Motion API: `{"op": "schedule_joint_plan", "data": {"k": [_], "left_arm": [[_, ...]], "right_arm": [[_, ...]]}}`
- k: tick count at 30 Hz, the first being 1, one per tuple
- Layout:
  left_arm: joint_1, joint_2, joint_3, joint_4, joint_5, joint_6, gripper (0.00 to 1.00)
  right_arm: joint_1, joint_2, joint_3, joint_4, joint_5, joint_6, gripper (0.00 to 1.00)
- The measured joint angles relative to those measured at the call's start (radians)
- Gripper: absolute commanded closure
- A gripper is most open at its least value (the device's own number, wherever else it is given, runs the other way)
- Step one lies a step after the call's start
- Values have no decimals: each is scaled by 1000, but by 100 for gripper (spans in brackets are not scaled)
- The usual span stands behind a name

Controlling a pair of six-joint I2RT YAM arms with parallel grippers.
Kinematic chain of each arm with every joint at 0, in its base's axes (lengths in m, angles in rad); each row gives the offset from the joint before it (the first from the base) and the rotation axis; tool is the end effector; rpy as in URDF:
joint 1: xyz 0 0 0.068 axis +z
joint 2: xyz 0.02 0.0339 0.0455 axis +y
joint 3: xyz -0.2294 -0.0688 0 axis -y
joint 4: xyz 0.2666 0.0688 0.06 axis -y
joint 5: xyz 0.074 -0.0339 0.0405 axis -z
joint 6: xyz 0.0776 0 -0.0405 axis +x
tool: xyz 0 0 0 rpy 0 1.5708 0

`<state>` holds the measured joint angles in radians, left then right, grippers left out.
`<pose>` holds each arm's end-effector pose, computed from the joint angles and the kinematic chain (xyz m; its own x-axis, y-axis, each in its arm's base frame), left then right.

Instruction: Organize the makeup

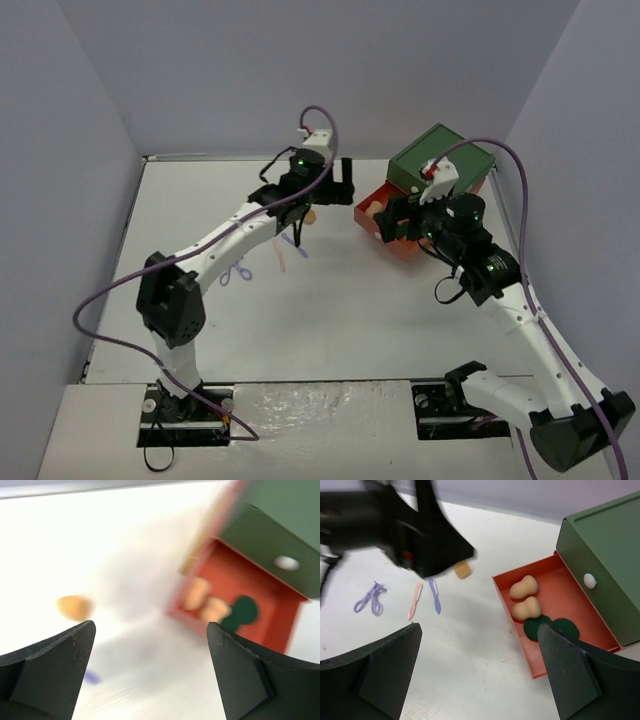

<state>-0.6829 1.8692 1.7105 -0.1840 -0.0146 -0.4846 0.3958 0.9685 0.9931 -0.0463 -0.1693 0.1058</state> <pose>0.3909 -0.3165 0.2989 -0.5196 -0.1778 -0.8357 0.4275 0.7928 -0.4344 0.2769 0.1299 0.3658 -0.0765 0.0809 -0.9938 -0.5304 0.8407 0.1092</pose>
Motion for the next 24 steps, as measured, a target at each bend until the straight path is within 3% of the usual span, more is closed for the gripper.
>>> {"op": "schedule_joint_plan", "data": {"k": [6, 10, 17, 24], "left_arm": [[207, -325, -200, -104, -125, 69, 3], [314, -531, -327, -196, -192, 117, 3], [372, -793, -511, -299, -260, 206, 3], [422, -887, -673, -314, -286, 238, 3]], "right_arm": [[72, 307, 190, 13, 10, -56, 3], [139, 605, 380, 34, 3, -114, 5], [191, 1023, 626, 20, -19, -161, 9], [194, 1284, 824, 26, -14, -166, 17]]}}
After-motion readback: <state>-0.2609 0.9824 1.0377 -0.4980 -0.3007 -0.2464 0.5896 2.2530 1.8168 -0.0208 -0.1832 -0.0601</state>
